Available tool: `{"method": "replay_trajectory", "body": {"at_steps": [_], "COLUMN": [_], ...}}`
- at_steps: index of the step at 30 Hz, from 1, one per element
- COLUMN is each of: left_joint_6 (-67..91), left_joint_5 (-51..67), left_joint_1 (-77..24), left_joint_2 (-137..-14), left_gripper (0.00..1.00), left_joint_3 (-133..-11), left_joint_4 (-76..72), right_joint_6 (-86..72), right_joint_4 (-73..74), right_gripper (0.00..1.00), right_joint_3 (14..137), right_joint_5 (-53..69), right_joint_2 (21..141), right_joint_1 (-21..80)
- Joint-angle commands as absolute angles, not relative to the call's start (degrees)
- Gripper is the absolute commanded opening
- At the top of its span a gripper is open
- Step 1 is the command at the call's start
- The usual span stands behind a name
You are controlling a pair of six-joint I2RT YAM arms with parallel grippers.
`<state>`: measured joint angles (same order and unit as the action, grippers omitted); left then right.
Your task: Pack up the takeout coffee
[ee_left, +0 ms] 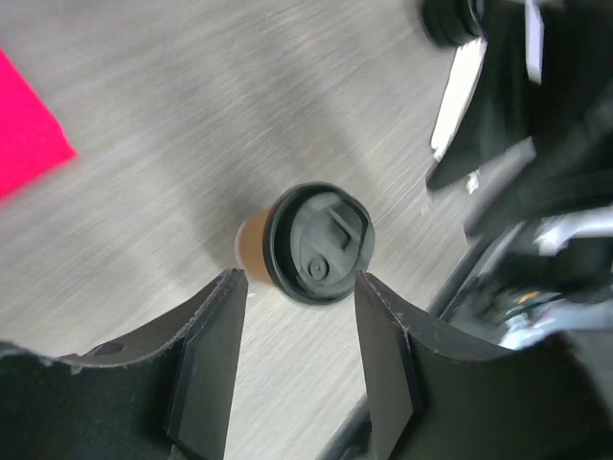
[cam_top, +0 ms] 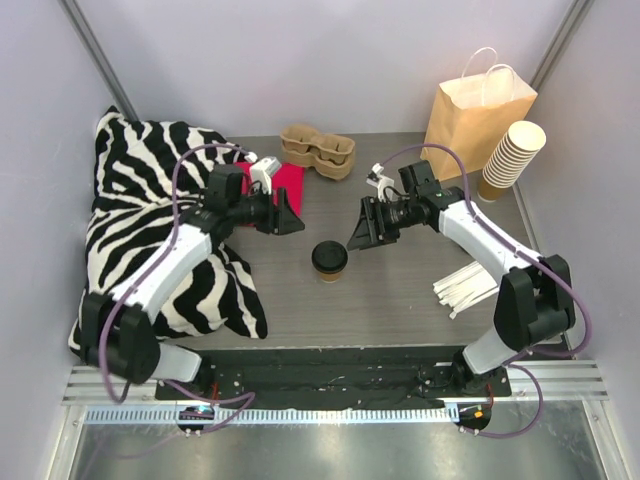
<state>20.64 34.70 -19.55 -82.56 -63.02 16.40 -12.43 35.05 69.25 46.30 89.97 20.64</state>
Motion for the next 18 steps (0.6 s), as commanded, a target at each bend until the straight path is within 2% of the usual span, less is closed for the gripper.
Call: {"method": "replay_trajectory", "body": {"at_steps": [1,10,18], "left_joint_6": [3.18,-4.74,-11.42], "left_joint_5": [27.79,6.0,-2.02], "left_joint_1": [-23.89,-40.86,-47.9], "left_joint_2": [-75.86,-76.46,-78.4], "left_gripper": [0.53,0.5,0.44], "left_joint_3": [-58.63,-58.01,-59.24], "left_joint_4": [21.97,18.55,18.37], "right_joint_6": [-8.17,-10.28,-10.55], "right_joint_4": [34.63,34.45,34.19], "right_gripper": [0.56,0.53,0.48], "right_joint_3": [72.41,80.86,79.98], "right_joint_5": [37.01,34.98,33.92], "right_joint_2": [89.81,98.78,100.72], "right_joint_1": [21.97,25.05,26.89]}}
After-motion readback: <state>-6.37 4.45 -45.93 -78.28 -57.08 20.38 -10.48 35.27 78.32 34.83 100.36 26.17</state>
